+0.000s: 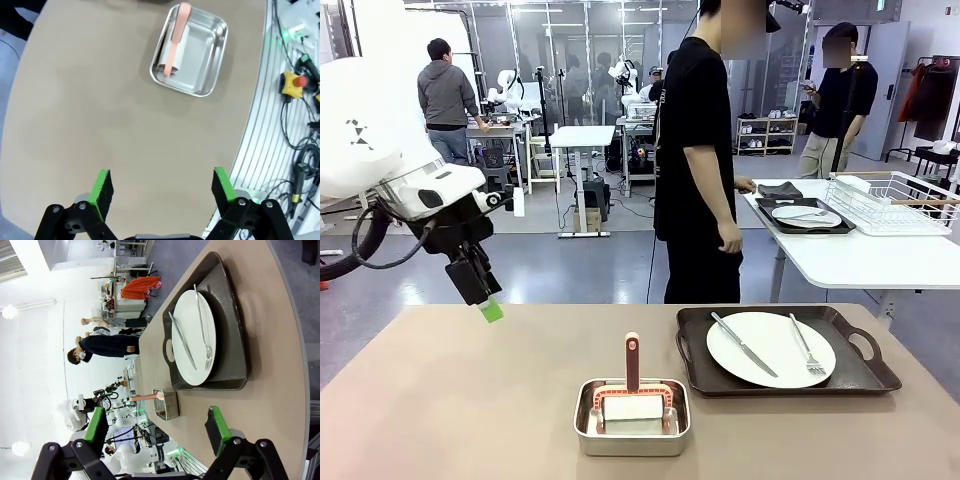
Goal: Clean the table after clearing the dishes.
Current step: When the left (or right) Handle tray is removed, use the left hand (or right hand) to clean the left (or right) side of the table with the Lint Roller.
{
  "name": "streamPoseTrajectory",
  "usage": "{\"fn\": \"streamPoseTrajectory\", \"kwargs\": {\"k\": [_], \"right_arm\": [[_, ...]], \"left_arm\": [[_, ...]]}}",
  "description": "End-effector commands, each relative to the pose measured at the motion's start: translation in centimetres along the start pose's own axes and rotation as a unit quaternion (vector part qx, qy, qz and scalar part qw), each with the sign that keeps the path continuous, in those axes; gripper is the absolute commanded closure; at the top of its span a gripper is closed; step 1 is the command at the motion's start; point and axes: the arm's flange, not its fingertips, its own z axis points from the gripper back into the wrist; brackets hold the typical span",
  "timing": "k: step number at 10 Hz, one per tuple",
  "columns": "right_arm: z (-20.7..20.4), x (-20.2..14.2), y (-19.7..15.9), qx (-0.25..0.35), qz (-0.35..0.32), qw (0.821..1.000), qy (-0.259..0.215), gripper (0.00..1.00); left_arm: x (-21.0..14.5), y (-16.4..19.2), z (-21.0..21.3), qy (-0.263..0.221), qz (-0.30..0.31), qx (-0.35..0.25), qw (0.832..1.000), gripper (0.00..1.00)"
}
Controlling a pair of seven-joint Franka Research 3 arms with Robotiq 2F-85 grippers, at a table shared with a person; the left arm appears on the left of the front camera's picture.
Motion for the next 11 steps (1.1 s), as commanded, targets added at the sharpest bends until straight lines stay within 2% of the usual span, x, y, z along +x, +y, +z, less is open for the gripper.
{"fn": "streamPoseTrajectory", "kwargs": {"k": [1, 3, 4, 5, 8, 11], "right_arm": [[0.1, -0.2, 0.3, 0.001, 0.002, 1.0, -0.002, 0.0], [0.1, -0.2, 0.3, 0.001, 0.002, 1.0, -0.002, 0.0], [0.1, -0.2, 0.3, 0.001, 0.002, 1.0, -0.002, 0.0], [0.1, -0.2, 0.3, 0.001, 0.002, 1.0, -0.002, 0.0], [0.1, -0.2, 0.3, 0.001, 0.002, 1.0, -0.002, 0.0], [0.1, -0.2, 0.3, 0.001, 0.002, 1.0, -0.002, 0.0]], "left_arm": [[0.4, -0.3, 0.2, 0.002, 0.005, -0.008, 1.0, 0.0], [-0.1, 0.1, 0.2, -0.001, 0.001, 0.0, 1.0, 0.0], [2.1, 0.2, -1.1, 0.021, -0.04, -0.001, 0.999, 0.0], [4.7, 0.8, -2.3, 0.009, -0.074, -0.013, 0.997, 0.0], [11.2, 1.5, -5.1, 0.067, -0.132, -0.044, 0.988, 0.0], [16.5, 0.8, -7.9, 0.107, -0.178, -0.048, 0.977, 0.0]]}}
